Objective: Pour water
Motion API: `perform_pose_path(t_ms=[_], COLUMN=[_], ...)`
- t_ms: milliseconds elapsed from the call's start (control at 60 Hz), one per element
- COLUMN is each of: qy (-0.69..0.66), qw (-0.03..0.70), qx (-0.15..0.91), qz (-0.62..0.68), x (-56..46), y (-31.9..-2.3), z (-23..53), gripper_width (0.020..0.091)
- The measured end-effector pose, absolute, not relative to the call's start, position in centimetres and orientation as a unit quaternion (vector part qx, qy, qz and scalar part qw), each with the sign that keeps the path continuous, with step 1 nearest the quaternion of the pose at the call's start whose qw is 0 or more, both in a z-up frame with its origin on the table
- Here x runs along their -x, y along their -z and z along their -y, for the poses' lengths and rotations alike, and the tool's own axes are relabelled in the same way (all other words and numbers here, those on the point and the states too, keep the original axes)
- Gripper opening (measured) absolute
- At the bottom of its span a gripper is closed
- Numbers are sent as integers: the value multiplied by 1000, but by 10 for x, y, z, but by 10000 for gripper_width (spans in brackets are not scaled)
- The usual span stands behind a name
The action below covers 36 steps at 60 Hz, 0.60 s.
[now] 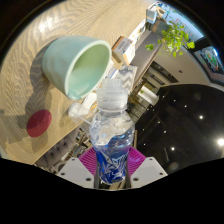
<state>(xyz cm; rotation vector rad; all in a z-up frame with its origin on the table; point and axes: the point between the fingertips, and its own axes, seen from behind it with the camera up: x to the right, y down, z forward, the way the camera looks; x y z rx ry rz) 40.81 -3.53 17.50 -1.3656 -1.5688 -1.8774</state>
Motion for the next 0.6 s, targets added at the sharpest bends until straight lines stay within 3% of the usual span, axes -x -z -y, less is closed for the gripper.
perform_pose_path(t_ms=[183, 433, 600], qy=[632, 471, 292], qw=[208, 397, 494], qx=[536, 726, 804], qz=[520, 306, 158], x=[-408, -423, -418], y=[-179, -217, -208], z=[44, 59, 62], gripper_width=[355, 357, 355])
